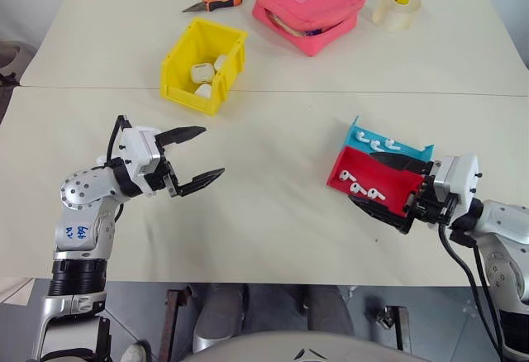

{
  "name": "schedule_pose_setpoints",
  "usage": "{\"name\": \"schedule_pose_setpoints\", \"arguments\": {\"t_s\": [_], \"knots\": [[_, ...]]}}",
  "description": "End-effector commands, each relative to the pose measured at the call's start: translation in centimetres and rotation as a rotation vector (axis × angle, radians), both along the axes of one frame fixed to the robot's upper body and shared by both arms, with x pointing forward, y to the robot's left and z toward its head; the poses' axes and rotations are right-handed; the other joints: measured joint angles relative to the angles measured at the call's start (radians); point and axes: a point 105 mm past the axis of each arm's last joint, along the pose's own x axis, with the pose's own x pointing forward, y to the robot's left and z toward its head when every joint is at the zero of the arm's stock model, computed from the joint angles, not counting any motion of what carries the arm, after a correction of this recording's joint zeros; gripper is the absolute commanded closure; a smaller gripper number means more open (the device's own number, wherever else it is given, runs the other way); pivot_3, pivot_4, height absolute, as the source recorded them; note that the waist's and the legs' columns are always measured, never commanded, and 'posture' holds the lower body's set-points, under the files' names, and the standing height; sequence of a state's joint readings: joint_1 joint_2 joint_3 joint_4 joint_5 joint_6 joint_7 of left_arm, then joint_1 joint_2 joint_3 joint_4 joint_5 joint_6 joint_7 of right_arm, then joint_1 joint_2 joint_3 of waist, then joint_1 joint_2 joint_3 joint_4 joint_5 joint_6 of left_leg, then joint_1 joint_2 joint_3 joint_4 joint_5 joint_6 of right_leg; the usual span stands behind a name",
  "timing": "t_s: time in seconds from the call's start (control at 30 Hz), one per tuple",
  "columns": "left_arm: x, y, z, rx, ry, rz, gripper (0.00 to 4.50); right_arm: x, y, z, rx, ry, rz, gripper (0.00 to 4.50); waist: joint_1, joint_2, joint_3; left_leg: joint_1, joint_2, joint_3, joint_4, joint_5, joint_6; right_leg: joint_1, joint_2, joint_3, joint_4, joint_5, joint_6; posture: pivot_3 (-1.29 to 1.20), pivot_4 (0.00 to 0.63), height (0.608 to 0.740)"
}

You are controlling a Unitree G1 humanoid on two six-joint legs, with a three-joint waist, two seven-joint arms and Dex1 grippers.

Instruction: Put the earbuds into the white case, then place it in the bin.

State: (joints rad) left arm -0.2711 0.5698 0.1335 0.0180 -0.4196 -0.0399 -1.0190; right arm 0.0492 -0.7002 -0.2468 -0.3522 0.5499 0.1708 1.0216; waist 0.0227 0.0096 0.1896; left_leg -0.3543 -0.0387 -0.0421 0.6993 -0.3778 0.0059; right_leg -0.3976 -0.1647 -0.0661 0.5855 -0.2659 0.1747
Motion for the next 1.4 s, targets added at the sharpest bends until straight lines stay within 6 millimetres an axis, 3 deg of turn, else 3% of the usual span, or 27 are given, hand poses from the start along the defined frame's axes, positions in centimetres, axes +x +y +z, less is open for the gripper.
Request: {"name": "schedule_pose_setpoints", "arguments": {"t_s": [0.03, 0.4, 0.63, 1.0, 1.27, 1.4], "knots": [[0.2, 0.0, 0.7, 0.014, -0.05, 0.016, 0.06, -0.3, -0.1, 1.1, -0.011, -0.054, 0.012, 0.0, 0.0, 0.0, 0.0, 0.0, 0.0, 0.0, 0.0, 0.0, 0.0, 0.0, 0.0, 0.0, 0.0, 0.0, 0.0, 0.0, 0.15, 0.74], [-0.2, 1.6, 1.0, -0.039, -0.048, 0.135, 0.06, 0.1, 0.9, 1.1, 0.008, -0.065, 0.073, 0.0, -0.002, 0.0, 0.0, 0.0, 0.0, 0.0, 0.0, 0.0, 0.0, 0.0, 0.0, 0.0, 0.0, 0.0, 0.0, 0.0, 0.15, 0.74], [-1.8, 6.9, 0.3, -0.104, -0.049, 0.508, 0.06, 0.4, 3.5, 1.9, 0.082, -0.114, 0.183, 0.0, -0.01, 0.0, 0.0, 0.001, 0.001, -0.004, -0.001, 0.0, -0.001, 0.0, 0.0, 0.001, 0.0, 0.0, 0.0, 0.0, 0.15, 0.74], [-8.5, 14.5, -3.0, -0.18, 0.084, 1.066, 0.06, -0.5, 8.5, 4.9, 0.205, -0.232, 0.368, 0.0, 0.0, 0.0, 0.0, 0.001, 0.001, -0.005, -0.001, -0.001, -0.002, 0.0, 0.0, 0.002, -0.001, -0.001, -0.001, 0.0, 0.15, 0.74], [-8.8, 14.3, -4.2, -0.2, 0.273, 1.11, 0.06, 0.0, 8.2, 5.0, 0.18, -0.242, 0.374, 0.0, -0.001, -0.001, 0.0, 0.001, 0.001, -0.005, -0.001, -0.002, -0.001, 0.0, 0.0, 0.002, 0.0, -0.001, -0.002, 0.0, 0.15, 0.74], [-8.0, 14.3, -3.3, -0.162, 0.357, 1.12, 0.06, -0.1, 7.7, 4.7, 0.168, -0.22, 0.377, 0.0, -0.003, -0.001, 0.0, 0.001, 0.002, -0.005, -0.001, -0.003, -0.002, -0.003, 0.001, 0.002, 0.003, -0.002, -0.004, 0.0, 0.15, 0.74]]}}
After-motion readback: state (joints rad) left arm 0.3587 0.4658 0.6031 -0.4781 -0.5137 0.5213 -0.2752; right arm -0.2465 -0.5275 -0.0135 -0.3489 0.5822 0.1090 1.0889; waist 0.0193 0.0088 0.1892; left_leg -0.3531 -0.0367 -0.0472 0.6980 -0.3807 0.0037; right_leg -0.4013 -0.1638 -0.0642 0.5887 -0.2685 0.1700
